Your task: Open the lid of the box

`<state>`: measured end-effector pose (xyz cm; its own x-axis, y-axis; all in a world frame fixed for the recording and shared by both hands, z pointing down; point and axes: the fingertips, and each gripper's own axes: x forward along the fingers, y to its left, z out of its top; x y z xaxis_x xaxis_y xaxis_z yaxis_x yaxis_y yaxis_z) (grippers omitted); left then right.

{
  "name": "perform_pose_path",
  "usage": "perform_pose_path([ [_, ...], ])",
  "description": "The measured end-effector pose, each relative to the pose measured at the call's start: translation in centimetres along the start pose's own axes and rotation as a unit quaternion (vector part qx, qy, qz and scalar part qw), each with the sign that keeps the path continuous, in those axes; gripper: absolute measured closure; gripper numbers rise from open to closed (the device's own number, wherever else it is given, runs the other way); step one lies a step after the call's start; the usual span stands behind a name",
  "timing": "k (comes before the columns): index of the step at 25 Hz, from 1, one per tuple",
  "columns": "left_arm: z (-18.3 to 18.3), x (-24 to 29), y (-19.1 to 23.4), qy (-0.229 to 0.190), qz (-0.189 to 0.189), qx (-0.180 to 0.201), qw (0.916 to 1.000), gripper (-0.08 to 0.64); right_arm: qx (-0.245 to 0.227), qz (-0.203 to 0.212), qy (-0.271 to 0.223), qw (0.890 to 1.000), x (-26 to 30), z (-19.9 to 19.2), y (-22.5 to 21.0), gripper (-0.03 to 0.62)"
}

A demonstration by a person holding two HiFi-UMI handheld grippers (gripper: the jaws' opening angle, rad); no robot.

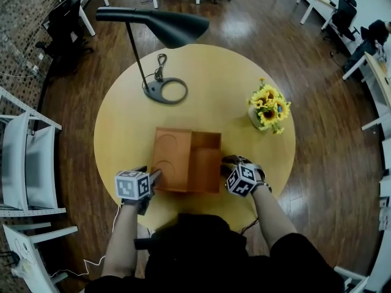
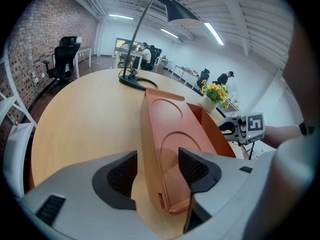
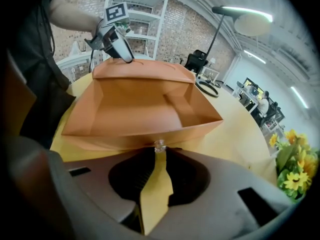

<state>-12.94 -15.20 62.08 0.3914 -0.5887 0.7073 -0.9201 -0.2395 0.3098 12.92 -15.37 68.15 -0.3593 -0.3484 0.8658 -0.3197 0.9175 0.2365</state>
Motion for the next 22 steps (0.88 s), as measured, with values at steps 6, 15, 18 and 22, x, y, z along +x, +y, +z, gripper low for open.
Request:
perform_pose_path([
  [6,-0.1,0.1,0.2,-0.017,0.002,-0.011,0.9998,0.311,0.022,-0.026,0.004,0.999,-0.6,-1.3,-0.3,0.483],
  [15,0.4,-0.2,0.6,-0.063,0.006,-0.01,0.9979,0.311,0.239,-0.124,-0.168,0.948,-10.6,0.6,-3.2,0.483],
  [18,1.0,-1.6,0.6,-0.1,0.01,-0.004,0.995,0.372,0.265,-0.15,-0.218,0.927,-14.1,2.4,-3.0,0.485],
  [22,4.0,-7.2,-0.9,-0.213,-0.012,0.002,0.9769,0.426,0.298,-0.177,-0.287,0.893,-18.5,4.4,-3.0,0.485],
])
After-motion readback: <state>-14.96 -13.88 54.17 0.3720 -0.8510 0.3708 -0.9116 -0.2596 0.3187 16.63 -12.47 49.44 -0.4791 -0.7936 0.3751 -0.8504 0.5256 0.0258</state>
